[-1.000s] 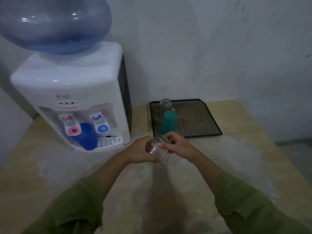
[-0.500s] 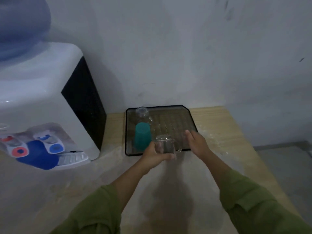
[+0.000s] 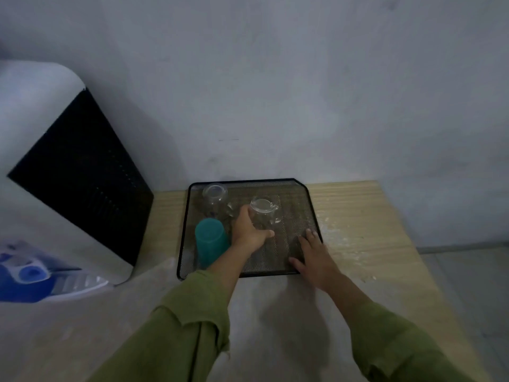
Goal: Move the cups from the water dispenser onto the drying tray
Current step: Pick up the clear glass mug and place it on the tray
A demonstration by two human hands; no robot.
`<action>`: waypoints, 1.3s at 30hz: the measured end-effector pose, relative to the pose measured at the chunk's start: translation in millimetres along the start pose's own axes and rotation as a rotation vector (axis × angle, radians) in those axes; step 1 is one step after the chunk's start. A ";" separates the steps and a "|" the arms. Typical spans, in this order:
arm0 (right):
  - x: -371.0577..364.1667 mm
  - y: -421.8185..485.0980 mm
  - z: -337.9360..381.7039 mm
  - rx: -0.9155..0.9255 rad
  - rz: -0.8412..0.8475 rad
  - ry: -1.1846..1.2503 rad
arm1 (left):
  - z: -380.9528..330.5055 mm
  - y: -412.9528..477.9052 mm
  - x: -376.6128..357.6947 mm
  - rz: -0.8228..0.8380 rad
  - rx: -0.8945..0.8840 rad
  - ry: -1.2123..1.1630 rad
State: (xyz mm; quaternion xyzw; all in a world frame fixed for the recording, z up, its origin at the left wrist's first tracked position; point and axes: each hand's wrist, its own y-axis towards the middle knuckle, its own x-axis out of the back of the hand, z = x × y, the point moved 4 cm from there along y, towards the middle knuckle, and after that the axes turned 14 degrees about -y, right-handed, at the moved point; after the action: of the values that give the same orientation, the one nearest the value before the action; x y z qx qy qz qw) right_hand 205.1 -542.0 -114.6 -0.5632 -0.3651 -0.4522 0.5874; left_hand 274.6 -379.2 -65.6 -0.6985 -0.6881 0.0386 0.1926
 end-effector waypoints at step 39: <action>4.0 -54.1 57.4 -0.129 -0.441 -0.072 | 40.6 -87.5 49.0 0.267 -0.354 0.195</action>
State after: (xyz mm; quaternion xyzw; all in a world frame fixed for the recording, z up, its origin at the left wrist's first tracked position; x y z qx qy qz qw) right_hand 160.0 -483.2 -87.2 -0.5218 -0.4704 -0.5717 0.4237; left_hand 181.3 -324.4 -64.5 -0.8067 -0.5637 -0.1251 0.1258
